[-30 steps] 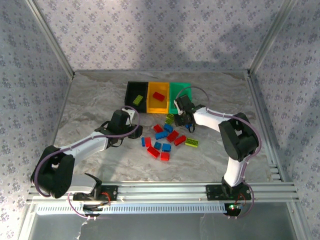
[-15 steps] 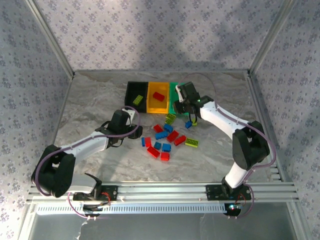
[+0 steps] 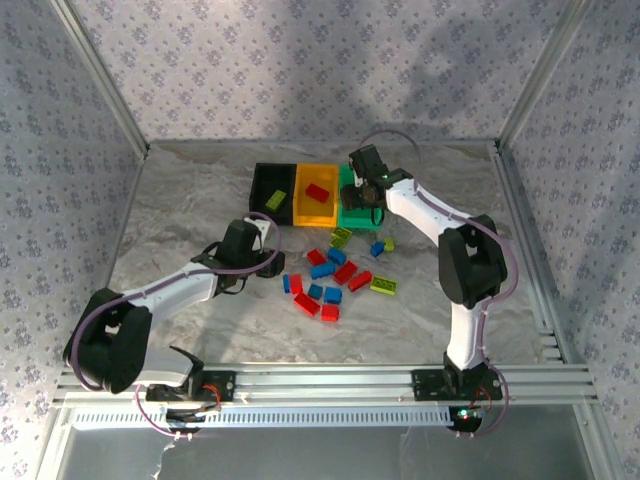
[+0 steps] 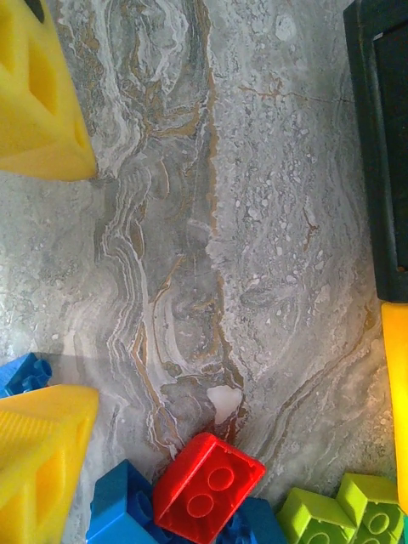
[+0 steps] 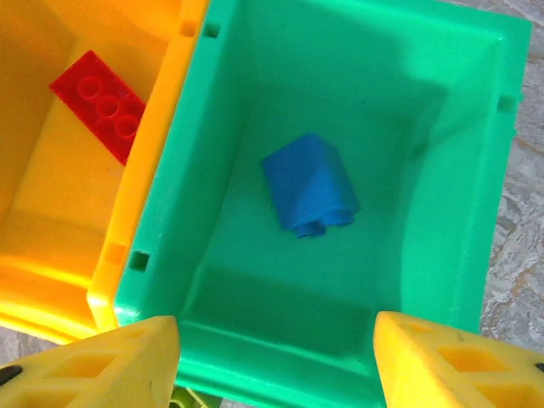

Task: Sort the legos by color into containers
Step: Place the lego in the container, then pick up the lego from the middle-left of the table.

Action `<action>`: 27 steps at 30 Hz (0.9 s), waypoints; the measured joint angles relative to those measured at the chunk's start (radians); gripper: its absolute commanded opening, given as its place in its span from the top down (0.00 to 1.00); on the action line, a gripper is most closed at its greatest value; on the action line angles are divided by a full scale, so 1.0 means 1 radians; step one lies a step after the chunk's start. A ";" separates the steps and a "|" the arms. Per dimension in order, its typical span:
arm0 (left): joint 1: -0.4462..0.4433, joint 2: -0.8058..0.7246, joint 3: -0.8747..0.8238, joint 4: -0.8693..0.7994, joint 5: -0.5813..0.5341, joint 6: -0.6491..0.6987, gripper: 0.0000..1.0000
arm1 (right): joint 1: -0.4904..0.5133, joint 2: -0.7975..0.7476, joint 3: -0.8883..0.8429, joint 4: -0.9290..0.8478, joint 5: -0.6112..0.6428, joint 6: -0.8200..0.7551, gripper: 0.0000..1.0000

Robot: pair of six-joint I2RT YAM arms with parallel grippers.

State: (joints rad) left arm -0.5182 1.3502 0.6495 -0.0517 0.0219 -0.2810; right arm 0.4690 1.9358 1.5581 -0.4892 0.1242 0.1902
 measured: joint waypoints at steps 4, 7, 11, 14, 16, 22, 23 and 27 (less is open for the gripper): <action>0.000 0.000 0.000 0.000 0.000 0.000 0.36 | 0.021 -0.080 -0.069 0.015 0.022 -0.004 0.36; 0.000 0.000 0.000 0.000 0.000 0.000 0.36 | 0.024 -0.167 -0.140 0.030 0.026 -0.003 0.36; 0.000 0.000 0.000 0.000 -0.001 0.000 0.36 | 0.011 -0.242 -0.204 0.060 0.021 0.005 0.36; 0.000 0.000 0.000 0.000 -0.008 0.000 0.36 | 0.006 -0.284 -0.269 0.082 0.019 0.026 0.36; 0.000 0.000 0.000 0.000 -0.009 0.000 0.36 | 0.007 -0.314 -0.314 0.093 0.024 0.038 0.36; 0.000 0.000 0.000 -0.001 -0.011 0.000 0.36 | 0.014 -0.446 -0.494 0.149 0.048 0.070 0.36; 0.000 0.000 0.000 -0.001 -0.011 0.000 0.36 | 0.013 -0.462 -0.515 0.159 0.047 0.076 0.36; -0.005 -0.002 0.000 -0.014 -0.010 -0.009 0.35 | 0.013 -0.500 -0.582 0.199 0.035 0.084 0.36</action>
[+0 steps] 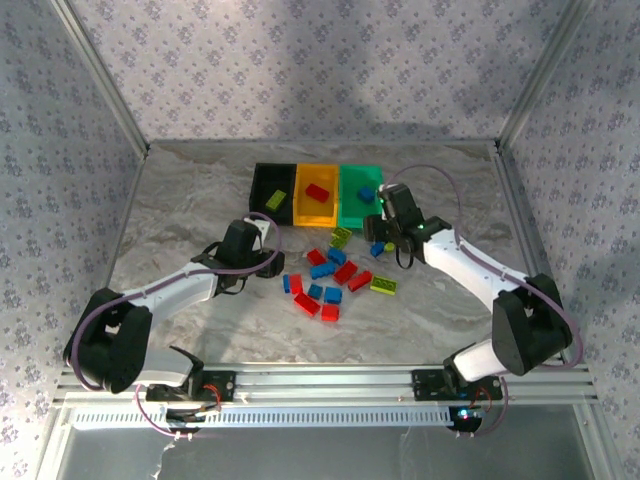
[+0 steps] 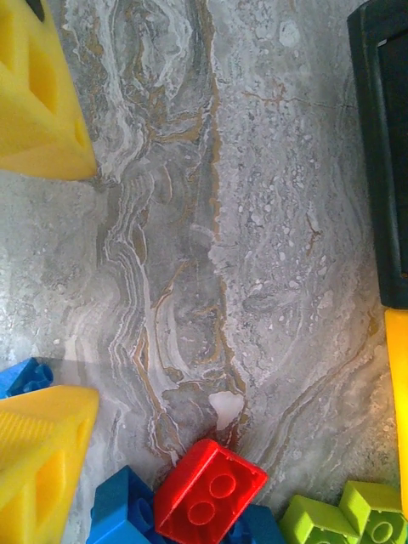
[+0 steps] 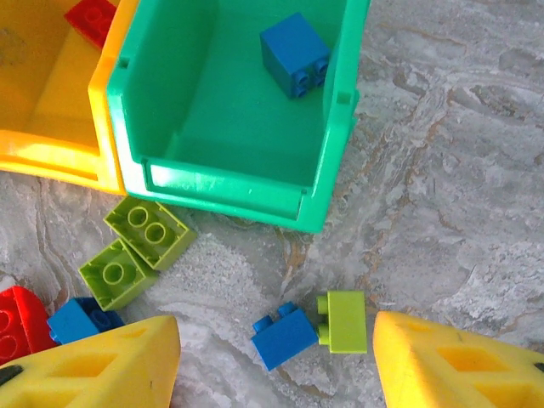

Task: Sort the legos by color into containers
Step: Pick up the lego from the middle-left of the table.

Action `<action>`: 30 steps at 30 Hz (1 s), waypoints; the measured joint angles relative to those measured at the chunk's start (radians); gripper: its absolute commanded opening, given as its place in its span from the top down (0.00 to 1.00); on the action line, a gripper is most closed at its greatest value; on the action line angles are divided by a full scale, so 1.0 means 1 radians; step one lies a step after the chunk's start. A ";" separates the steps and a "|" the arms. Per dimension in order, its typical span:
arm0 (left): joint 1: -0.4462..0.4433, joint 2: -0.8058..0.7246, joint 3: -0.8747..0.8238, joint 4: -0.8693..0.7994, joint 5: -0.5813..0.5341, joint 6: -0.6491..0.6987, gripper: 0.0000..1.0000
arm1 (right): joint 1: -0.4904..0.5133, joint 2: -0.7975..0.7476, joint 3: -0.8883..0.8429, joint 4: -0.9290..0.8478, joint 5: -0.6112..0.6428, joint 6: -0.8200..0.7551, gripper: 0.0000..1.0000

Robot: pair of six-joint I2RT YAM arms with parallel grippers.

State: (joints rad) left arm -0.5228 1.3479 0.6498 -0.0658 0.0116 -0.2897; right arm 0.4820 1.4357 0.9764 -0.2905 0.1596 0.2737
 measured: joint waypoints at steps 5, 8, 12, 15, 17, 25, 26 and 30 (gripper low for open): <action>-0.053 -0.045 0.007 -0.074 0.000 -0.043 0.35 | -0.004 -0.051 -0.089 0.037 -0.022 0.000 0.36; -0.102 -0.074 0.027 -0.137 -0.001 -0.079 0.34 | -0.006 -0.084 -0.124 0.054 -0.032 -0.006 0.36; -0.158 -0.092 0.045 -0.208 0.000 -0.147 0.34 | -0.006 -0.120 -0.165 0.087 -0.038 -0.020 0.36; -0.194 -0.089 0.047 -0.257 -0.002 -0.193 0.35 | -0.006 -0.135 -0.198 0.120 -0.044 -0.031 0.36; -0.216 -0.076 0.060 -0.293 -0.008 -0.214 0.37 | -0.006 -0.138 -0.221 0.139 -0.047 -0.035 0.36; -0.275 0.045 0.202 -0.394 -0.067 -0.251 0.41 | 0.014 -0.132 -0.272 0.195 -0.063 -0.046 0.36; -0.288 0.065 0.228 -0.409 -0.074 -0.251 0.42 | 0.018 -0.129 -0.272 0.200 -0.063 -0.046 0.36; -0.343 0.135 0.325 -0.468 -0.095 -0.255 0.40 | 0.028 -0.124 -0.282 0.214 -0.063 -0.047 0.36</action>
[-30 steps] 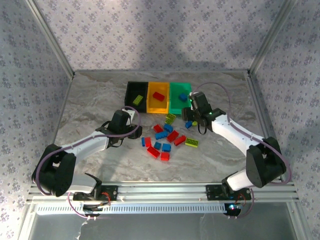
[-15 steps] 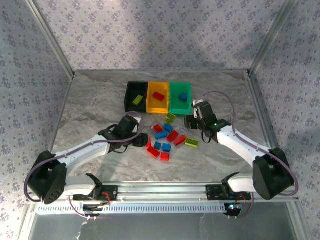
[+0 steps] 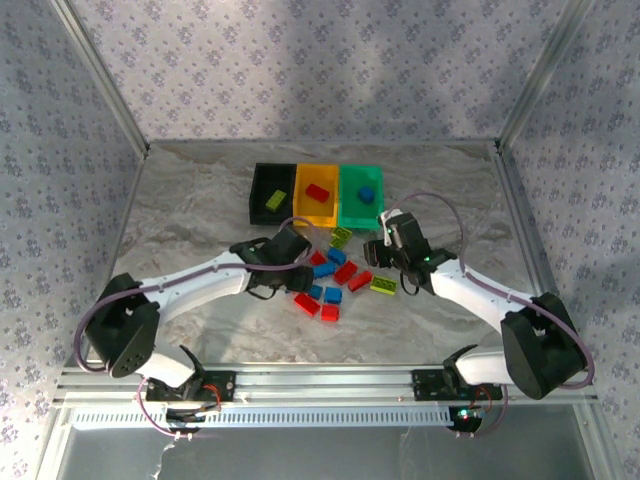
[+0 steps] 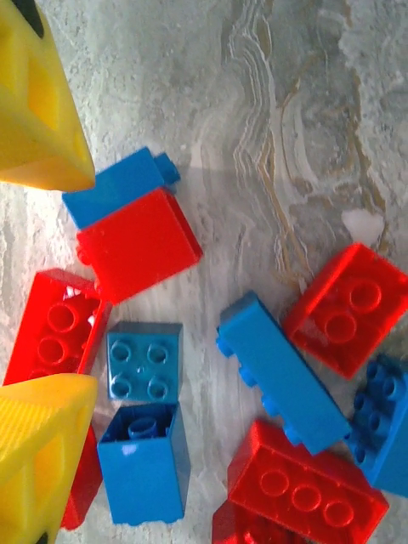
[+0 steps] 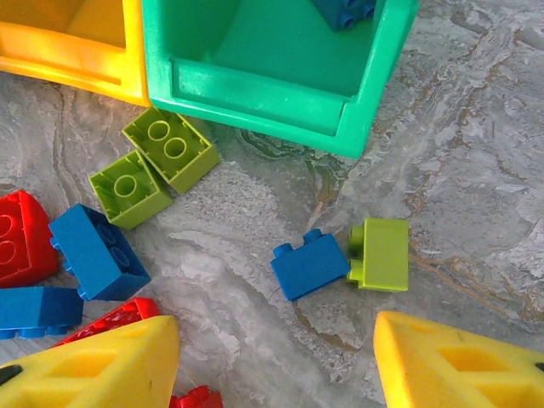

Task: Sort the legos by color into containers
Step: Pick up the lego from the middle-left of the table.

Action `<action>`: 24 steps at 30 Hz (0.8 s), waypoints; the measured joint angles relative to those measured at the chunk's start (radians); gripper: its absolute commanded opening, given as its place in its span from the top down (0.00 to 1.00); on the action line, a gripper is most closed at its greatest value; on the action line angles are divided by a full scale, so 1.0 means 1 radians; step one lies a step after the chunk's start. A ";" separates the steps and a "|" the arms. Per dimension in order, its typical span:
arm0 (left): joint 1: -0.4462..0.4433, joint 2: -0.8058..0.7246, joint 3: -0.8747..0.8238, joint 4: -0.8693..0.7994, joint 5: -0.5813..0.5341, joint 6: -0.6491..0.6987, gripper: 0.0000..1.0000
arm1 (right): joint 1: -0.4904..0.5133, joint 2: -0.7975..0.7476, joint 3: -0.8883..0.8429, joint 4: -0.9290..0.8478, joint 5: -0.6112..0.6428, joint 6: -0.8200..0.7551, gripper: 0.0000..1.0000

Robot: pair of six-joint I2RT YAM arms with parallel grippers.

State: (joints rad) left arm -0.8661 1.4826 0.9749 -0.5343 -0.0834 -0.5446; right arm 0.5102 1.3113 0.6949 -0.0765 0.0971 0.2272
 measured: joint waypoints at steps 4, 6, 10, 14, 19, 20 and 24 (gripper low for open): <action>-0.088 0.027 0.051 -0.069 -0.032 -0.049 0.36 | 0.006 0.000 -0.010 0.005 0.002 0.000 0.36; -0.132 0.027 0.054 -0.098 -0.041 -0.094 0.34 | 0.009 0.000 -0.011 0.006 0.004 0.000 0.36; -0.184 0.038 0.050 -0.121 -0.042 -0.225 0.33 | 0.013 0.000 -0.011 0.006 0.010 0.000 0.36; -0.186 0.054 0.019 -0.105 -0.048 -0.386 0.32 | 0.021 0.000 -0.011 0.006 0.016 0.000 0.36; -0.188 0.058 -0.055 -0.039 -0.057 -0.561 0.32 | 0.032 0.007 -0.011 0.005 0.024 0.000 0.36; -0.189 0.058 -0.062 -0.029 -0.060 -0.586 0.32 | 0.034 0.008 -0.011 0.006 0.026 0.000 0.36; -0.191 0.067 -0.059 -0.005 -0.069 -0.682 0.32 | 0.042 0.014 -0.011 0.006 0.031 -0.003 0.36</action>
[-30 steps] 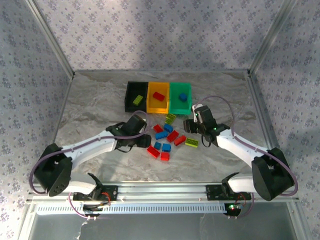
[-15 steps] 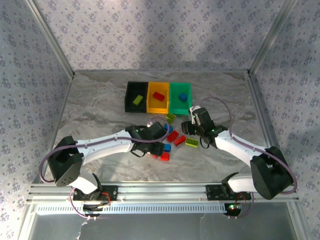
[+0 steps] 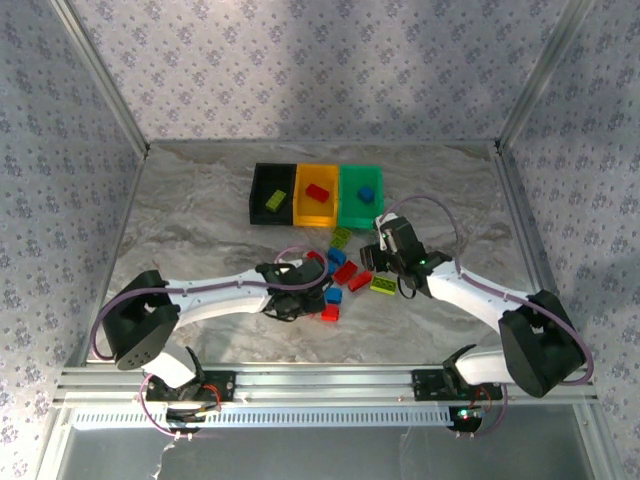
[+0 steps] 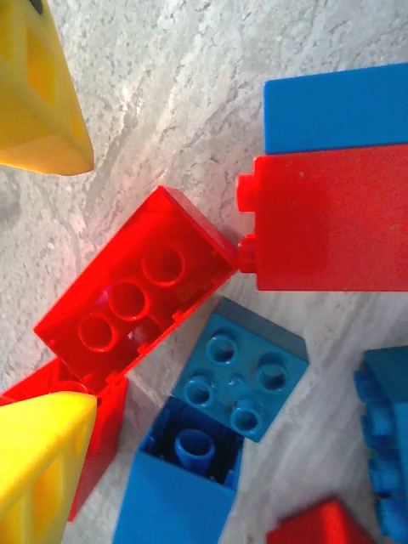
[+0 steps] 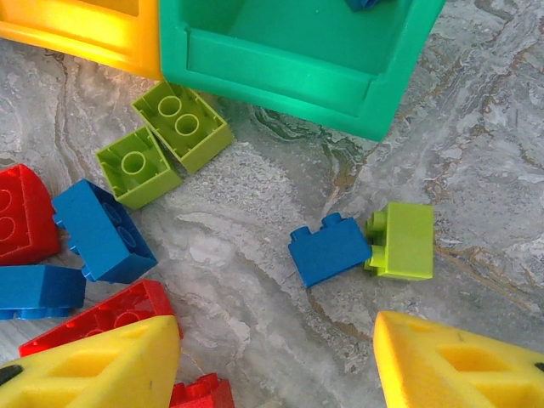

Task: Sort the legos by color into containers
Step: Pick up the lego from the middle-left of the table.

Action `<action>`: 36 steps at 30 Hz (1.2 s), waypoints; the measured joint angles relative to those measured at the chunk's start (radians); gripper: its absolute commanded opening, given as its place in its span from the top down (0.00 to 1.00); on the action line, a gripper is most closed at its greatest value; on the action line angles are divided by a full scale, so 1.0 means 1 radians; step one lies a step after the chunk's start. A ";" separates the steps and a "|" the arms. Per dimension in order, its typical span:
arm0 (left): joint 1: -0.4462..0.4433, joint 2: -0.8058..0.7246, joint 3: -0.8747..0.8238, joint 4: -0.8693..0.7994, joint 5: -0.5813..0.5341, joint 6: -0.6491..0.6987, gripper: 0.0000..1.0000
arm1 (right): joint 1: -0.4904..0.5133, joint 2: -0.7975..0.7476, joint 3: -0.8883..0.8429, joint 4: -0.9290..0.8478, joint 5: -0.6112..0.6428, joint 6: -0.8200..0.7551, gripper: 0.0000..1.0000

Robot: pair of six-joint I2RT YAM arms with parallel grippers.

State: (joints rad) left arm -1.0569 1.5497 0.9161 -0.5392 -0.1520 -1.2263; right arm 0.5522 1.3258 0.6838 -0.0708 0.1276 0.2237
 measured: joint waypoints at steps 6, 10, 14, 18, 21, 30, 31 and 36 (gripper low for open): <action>0.000 0.071 0.061 -0.034 -0.017 -0.136 0.32 | 0.009 0.006 0.000 0.000 0.009 -0.004 0.36; 0.000 0.113 0.067 -0.037 -0.012 -0.208 0.33 | 0.012 0.006 0.000 0.000 0.016 -0.007 0.36; 0.000 0.161 0.100 -0.061 -0.006 -0.232 0.34 | 0.013 0.006 0.000 0.000 0.016 -0.008 0.36; 0.000 0.180 0.140 -0.071 -0.002 -0.244 0.51 | 0.013 0.006 0.000 0.000 0.019 -0.008 0.36; 0.000 0.176 0.140 -0.093 -0.006 -0.250 0.59 | 0.013 0.006 0.000 0.000 0.019 -0.008 0.36; -0.027 0.053 0.122 -0.174 -0.097 -0.227 0.74 | 0.018 0.019 0.000 0.000 0.027 -0.012 0.36; -0.033 0.033 0.122 -0.171 -0.116 -0.203 0.74 | 0.018 0.021 0.000 0.000 0.028 -0.012 0.36; -0.014 -0.021 0.174 -0.201 -0.209 -0.039 0.73 | 0.018 0.025 0.000 0.000 0.030 -0.011 0.36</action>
State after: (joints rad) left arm -1.0706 1.5291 1.0904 -0.7403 -0.3614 -1.2655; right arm 0.5701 1.3506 0.6842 -0.0708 0.1574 0.2131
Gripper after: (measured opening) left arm 0.269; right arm 0.638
